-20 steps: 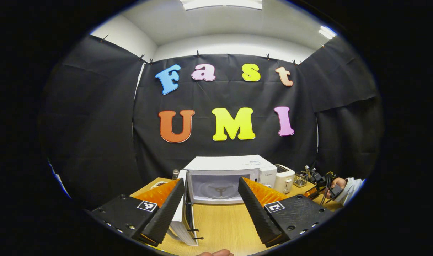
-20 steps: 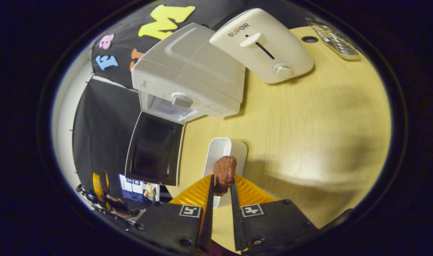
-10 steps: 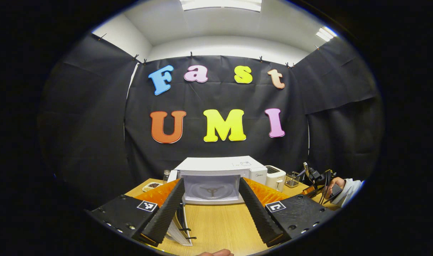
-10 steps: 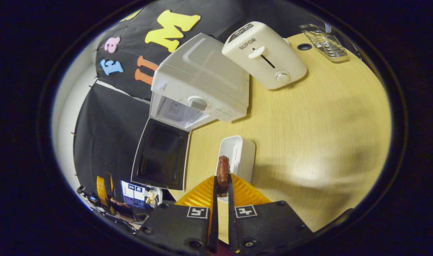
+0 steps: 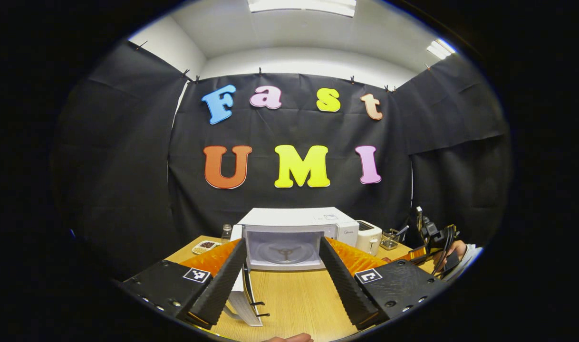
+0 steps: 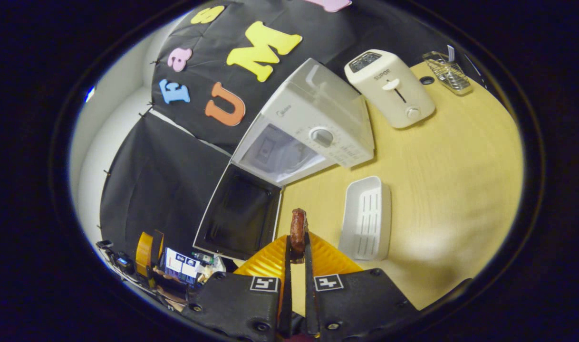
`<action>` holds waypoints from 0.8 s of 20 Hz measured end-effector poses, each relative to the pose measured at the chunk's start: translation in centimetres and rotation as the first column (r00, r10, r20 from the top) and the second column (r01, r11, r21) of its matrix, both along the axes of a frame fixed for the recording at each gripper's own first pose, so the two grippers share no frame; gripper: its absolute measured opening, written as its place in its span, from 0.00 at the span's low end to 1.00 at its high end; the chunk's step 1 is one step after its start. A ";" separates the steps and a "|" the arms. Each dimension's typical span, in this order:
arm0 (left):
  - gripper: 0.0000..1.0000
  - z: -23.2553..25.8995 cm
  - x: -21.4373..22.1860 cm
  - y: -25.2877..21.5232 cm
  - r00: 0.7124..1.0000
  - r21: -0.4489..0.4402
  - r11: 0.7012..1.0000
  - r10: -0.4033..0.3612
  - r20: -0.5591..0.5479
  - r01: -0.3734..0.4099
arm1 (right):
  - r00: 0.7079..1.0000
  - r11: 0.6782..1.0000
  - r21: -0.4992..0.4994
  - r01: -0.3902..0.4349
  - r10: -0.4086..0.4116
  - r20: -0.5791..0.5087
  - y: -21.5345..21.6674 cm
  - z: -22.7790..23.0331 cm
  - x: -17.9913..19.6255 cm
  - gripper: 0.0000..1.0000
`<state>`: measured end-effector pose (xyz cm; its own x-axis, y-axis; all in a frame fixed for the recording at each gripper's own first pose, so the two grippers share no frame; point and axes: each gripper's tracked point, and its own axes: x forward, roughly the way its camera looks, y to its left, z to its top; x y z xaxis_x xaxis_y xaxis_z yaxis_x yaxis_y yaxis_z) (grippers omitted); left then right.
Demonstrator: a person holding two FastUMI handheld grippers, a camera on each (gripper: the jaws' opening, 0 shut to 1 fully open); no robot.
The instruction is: Open the microwave oven with the left hand, put the food in, and close the microwave oven.
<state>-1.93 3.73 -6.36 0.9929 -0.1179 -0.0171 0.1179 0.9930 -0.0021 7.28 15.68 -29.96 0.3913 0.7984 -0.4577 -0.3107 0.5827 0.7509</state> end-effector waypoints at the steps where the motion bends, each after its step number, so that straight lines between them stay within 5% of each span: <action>1: 0.94 0.2 -0.1 0.1 1.000 -0.005 1.000 -0.007 0.003 0.007 | 1.000 1.000 0.021 0.003 -0.004 0.018 1.6 0.1 -0.2 0.14; 5: 0.94 0.9 -0.4 1.3 1.000 -0.010 1.000 0.003 0.019 -0.003 | 0.994 0.991 0.114 0.065 -0.075 0.085 7.2 0.9 0.6 0.14; 8: 0.94 1.2 -0.6 1.8 1.000 -0.018 1.000 -0.004 0.020 0.004 | 0.967 0.957 0.226 0.180 -0.214 0.137 10.6 2.2 2.5 0.14; 12: 0.94 1.5 -0.6 2.1 0.999 -0.018 1.000 -0.007 0.033 0.008 | 0.872 0.845 0.354 0.401 -0.471 0.136 13.9 2.5 5.7 0.14; 16: 0.94 0.8 -0.5 2.3 1.000 -0.015 1.000 -0.006 0.024 0.006 | 0.756 0.755 0.383 0.533 -0.628 0.185 16.9 1.6 9.5 0.14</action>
